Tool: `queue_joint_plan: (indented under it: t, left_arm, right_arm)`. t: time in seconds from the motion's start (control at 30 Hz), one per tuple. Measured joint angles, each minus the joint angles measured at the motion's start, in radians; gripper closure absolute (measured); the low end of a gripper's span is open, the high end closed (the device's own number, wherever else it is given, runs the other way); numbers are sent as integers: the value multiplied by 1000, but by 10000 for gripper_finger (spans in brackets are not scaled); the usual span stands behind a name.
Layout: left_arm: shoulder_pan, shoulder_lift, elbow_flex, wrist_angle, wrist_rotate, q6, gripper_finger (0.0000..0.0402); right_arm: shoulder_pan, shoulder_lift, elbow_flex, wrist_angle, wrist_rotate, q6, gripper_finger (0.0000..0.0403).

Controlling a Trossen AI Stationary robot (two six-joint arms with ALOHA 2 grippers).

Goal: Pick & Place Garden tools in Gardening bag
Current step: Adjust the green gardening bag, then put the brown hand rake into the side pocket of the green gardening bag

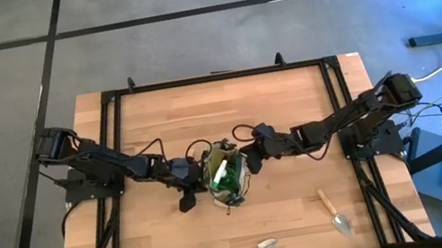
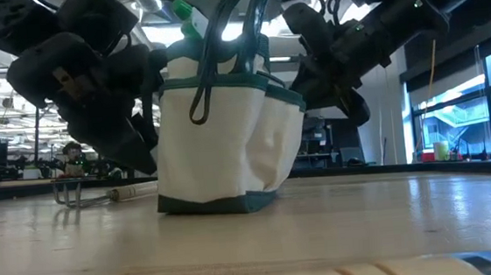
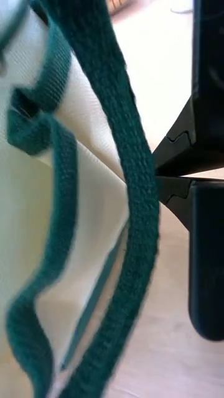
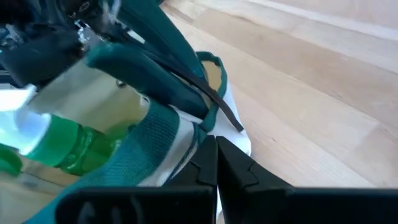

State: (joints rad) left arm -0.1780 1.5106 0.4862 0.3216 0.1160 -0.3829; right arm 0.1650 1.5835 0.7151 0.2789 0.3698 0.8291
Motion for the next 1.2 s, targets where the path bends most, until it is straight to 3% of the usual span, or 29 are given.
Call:
queue_joint_plan:
  t: [0.3, 0.67, 1.03, 1.2]
  left_arm:
    - [0, -44, 0, -76, -75, -3, 400]
    - [-61, -201, 1, -252, -202, -5, 400]
    - [-136, -330, 1, -343, -377, -8, 399]
    - [-145, -347, 1, -371, -401, -7, 399]
  right_arm:
    - [-1, -51, 0, -93, 1, 8, 403]
    - [19, -149, 0, -230, -3, 12, 403]
    - [99, -164, 0, -246, -5, 30, 403]
    - [134, -164, 0, -252, -5, 30, 403]
